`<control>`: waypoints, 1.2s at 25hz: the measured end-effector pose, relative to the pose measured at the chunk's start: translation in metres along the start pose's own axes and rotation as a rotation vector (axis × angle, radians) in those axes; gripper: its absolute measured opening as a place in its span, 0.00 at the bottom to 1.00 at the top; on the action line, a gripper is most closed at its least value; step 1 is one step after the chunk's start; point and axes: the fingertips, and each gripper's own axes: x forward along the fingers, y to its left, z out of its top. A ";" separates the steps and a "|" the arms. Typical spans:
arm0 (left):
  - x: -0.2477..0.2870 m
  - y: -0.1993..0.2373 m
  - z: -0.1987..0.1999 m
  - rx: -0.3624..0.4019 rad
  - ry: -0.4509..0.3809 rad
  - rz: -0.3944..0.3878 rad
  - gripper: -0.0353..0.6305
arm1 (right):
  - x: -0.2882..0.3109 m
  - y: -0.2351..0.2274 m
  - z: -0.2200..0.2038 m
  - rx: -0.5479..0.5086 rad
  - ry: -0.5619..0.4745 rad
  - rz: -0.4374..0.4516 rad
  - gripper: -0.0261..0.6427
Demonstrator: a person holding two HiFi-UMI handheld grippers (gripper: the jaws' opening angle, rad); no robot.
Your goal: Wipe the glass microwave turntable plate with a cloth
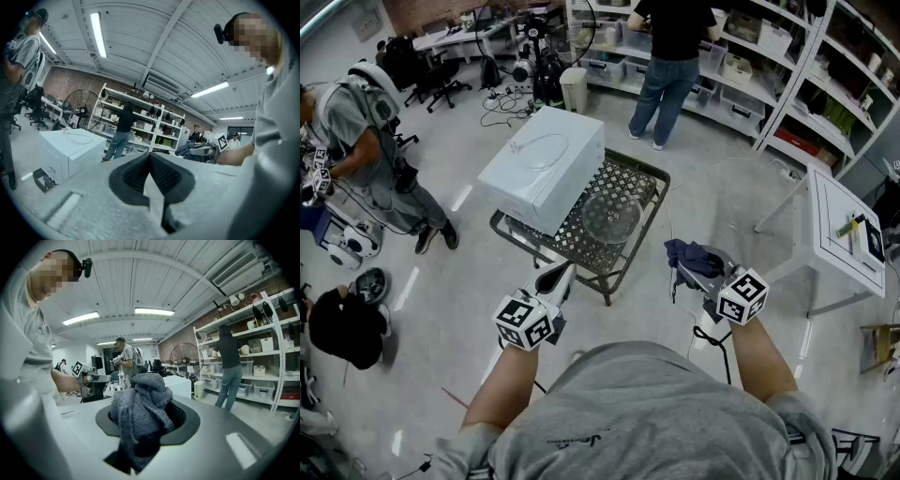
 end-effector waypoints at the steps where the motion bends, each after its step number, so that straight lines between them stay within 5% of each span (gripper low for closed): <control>1: 0.000 0.002 0.000 0.000 0.000 0.000 0.05 | 0.002 0.000 0.000 0.000 -0.001 0.001 0.26; 16: 0.006 0.000 -0.001 0.010 0.005 -0.001 0.05 | 0.001 -0.004 0.001 -0.011 -0.012 0.000 0.26; 30: 0.043 -0.050 0.002 0.042 -0.048 0.149 0.05 | -0.043 -0.059 0.023 -0.074 -0.038 0.117 0.27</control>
